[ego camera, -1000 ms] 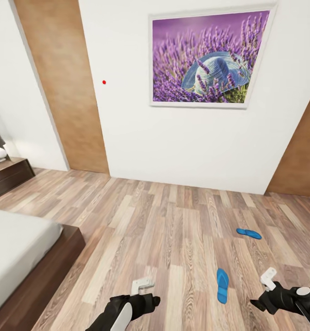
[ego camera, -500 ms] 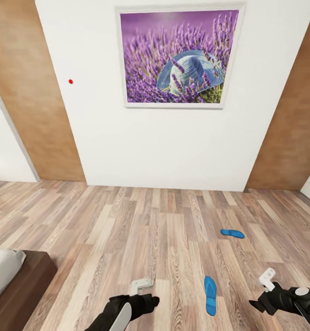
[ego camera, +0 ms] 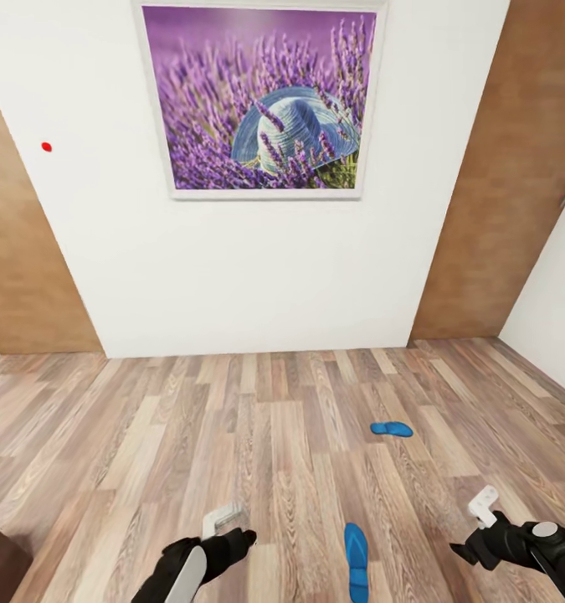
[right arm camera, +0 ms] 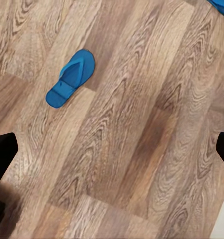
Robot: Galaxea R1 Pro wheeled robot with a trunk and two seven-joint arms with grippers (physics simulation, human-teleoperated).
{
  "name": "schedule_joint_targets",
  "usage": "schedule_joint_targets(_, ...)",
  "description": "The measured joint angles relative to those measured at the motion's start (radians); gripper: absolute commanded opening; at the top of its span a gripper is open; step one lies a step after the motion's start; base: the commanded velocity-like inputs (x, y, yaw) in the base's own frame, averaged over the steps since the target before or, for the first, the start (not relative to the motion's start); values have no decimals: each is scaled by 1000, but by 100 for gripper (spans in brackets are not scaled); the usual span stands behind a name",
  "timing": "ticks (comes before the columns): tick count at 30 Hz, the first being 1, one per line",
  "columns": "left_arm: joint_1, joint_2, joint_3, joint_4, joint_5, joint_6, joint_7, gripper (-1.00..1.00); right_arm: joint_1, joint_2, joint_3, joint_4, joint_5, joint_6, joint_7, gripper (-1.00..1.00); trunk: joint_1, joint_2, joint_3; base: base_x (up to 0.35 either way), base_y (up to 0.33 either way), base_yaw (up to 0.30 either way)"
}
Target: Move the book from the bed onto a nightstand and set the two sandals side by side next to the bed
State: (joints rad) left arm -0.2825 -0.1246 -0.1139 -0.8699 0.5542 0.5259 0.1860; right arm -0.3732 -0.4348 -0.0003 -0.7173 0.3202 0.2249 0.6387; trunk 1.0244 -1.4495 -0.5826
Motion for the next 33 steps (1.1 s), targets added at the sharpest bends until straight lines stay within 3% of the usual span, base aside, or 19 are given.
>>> schedule_joint_targets(4, 16, 5, 73, -8, 1, -1, 0, 100, 0, 15, 1, -2, 1, 0, -5, 100, 0, 0, 0, 329, -106, -264)
schedule_joint_targets(7, 22, 7, 101, -12, 0, -1, 0, 100, 0, 22, 2, -3, 2, 0, -6, 100, 0, 0, 0, 329, -106, -264)
schedule_joint_targets(20, 29, 16, 127, -15, -1, -3, 0, 100, -1, 28, 3, 5, 2, -2, -38, 100, 0, 0, 0, 329, -60, -152)
schedule_joint_targets(28, 30, 24, 130, -13, -1, -2, 1, 100, 0, 34, 3, 11, -4, -40, -287, 100, 0, 0, 0, 160, -7, -17)
schedule_joint_targets(33, 30, 25, 130, -12, -1, -2, 1, 100, 0, 50, 5, 28, 1, -107, -355, 100, 0, 0, 0, 50, -2, -5)
